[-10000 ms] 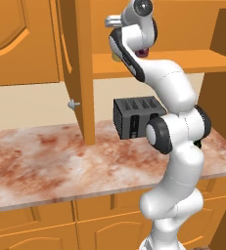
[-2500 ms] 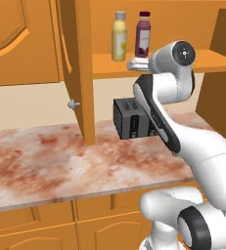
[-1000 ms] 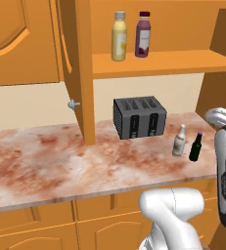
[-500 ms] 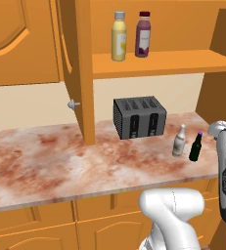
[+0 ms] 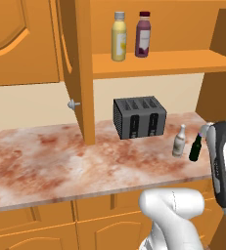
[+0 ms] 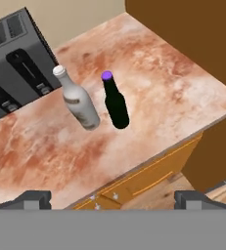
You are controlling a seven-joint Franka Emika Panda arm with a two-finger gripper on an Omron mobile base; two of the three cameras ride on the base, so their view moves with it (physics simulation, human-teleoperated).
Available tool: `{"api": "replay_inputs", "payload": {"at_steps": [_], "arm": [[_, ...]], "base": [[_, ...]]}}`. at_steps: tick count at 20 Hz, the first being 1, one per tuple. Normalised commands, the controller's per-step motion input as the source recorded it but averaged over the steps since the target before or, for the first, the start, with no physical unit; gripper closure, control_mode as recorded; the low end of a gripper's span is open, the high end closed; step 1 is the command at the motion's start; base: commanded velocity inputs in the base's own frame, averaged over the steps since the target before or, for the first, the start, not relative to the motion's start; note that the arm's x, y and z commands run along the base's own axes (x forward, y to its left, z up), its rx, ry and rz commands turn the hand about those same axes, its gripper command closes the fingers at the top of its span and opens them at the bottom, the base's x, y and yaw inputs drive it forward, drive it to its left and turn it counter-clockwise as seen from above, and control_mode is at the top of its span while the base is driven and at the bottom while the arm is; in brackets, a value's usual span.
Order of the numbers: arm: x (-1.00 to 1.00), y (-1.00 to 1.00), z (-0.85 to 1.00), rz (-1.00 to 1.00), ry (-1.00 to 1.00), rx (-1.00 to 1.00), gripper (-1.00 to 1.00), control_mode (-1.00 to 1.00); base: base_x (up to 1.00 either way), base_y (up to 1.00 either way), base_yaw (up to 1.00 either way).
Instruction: Sort all alcoholic drinks to one cabinet, and non-alcoholic drinks to the other.
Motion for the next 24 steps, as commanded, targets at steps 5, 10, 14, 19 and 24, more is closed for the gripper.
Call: {"api": "replay_inputs", "payload": {"at_steps": [5,10,14,19,24], "arm": [[0.34,-0.06,-0.39,0.10,0.05,-0.04,-1.00,-1.00],[0.25,-0.08,-0.42,0.09,-0.03,-0.13,-1.00,-1.00],[0.32,-0.08,-0.44,0.07,-0.03,-0.13,-1.00,-1.00],[0.28,-0.11,-0.33,0.06,-0.01,-0.10,-1.00,-1.00],[0.28,-0.10,-0.21,0.05,0.00,0.00,-1.00,-1.00]], "base": [[0.00,0.00,0.00],[0.00,0.00,0.00],[0.00,0.00,0.00],[0.00,0.00,0.00],[0.00,0.00,0.00]]}}
